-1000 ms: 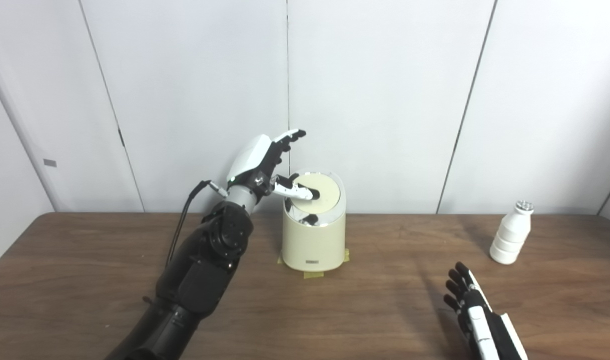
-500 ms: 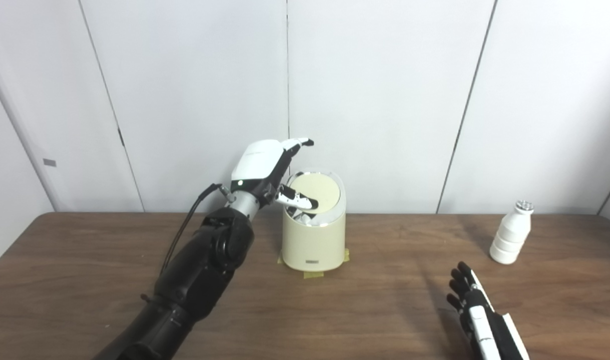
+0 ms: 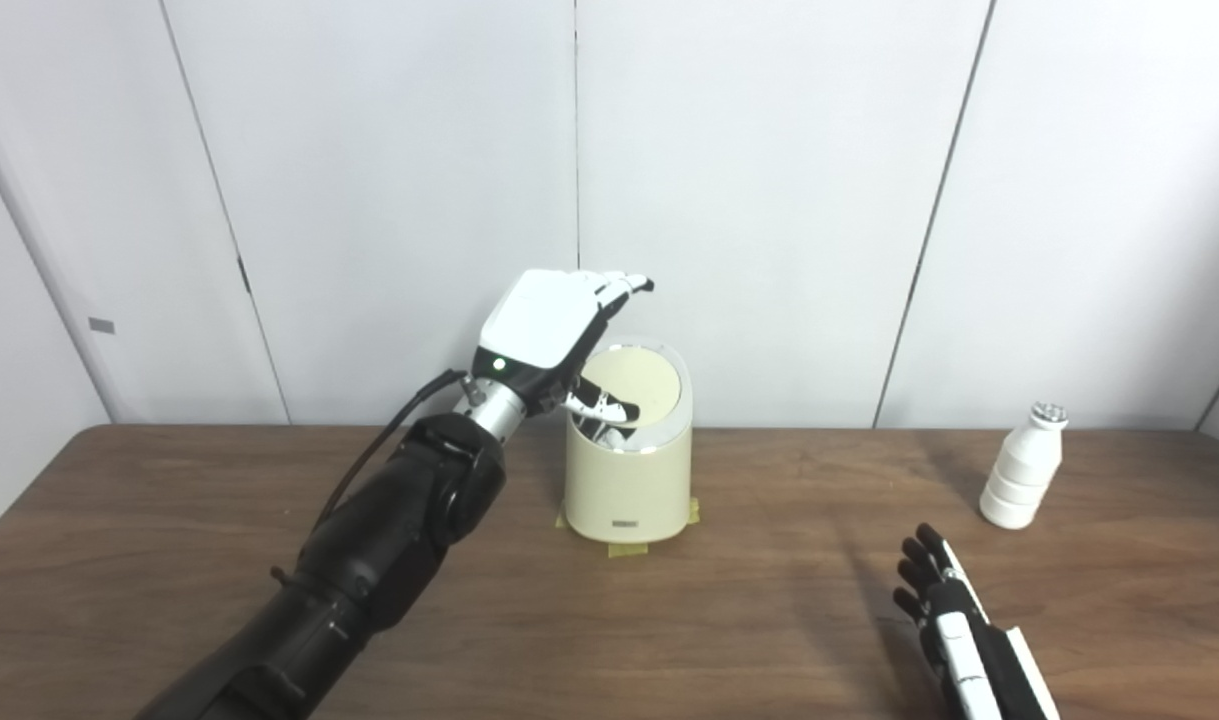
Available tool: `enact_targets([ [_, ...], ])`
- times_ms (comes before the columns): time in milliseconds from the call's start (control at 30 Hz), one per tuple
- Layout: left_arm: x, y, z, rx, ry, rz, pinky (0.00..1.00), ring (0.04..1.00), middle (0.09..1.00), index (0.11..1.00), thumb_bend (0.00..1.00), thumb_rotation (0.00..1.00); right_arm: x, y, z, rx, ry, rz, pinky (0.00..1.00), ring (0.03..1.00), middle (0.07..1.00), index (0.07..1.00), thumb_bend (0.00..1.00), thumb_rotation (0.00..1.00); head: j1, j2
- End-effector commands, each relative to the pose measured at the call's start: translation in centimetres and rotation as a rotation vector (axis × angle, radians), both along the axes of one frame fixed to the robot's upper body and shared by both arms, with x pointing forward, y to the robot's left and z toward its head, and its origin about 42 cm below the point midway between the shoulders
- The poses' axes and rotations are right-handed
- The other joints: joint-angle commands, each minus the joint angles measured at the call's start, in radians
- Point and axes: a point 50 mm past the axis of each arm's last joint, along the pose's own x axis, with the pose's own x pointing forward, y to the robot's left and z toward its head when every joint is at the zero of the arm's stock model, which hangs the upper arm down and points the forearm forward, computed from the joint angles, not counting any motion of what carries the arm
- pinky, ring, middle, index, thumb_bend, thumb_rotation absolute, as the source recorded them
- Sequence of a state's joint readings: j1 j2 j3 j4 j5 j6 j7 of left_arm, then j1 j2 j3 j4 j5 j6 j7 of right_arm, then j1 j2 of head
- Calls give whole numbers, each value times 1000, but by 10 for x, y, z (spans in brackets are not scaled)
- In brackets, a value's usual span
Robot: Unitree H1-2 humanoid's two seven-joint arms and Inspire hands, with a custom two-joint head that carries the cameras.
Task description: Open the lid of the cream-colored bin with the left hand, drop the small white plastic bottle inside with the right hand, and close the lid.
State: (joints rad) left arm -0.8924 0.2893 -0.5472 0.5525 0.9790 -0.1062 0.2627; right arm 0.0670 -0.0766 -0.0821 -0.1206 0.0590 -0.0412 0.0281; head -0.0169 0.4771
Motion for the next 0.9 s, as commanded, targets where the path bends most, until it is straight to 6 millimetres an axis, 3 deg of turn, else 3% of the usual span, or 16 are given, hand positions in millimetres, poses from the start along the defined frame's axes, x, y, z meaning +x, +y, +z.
enact_targets([
  [0,7,-1,20,75,-43,-9,808,824,854,902,996,68,-5,1,-7,16,-2,-13,928,958,960,966,521,891,1,4],
  [133,6,-5,18,127,-40,-24,865,858,869,917,1000,78,-4,1,-8,19,0,-14,939,961,963,972,516,900,1,5],
  [367,-1,-9,24,74,-35,-41,831,840,847,893,1000,98,-4,0,-8,19,-5,-18,929,959,958,963,546,887,3,10],
  [500,-6,-12,34,-53,2,-29,770,812,824,857,997,104,-4,0,-8,20,1,-17,928,956,959,967,539,890,2,12],
  [633,-18,-10,54,-183,43,-32,676,784,811,840,925,119,-5,1,-8,10,5,-16,929,958,959,969,538,899,-1,15],
  [867,-35,5,76,-406,26,-60,636,752,782,777,834,58,-6,0,-6,8,5,-16,925,955,958,969,518,907,-3,19],
])
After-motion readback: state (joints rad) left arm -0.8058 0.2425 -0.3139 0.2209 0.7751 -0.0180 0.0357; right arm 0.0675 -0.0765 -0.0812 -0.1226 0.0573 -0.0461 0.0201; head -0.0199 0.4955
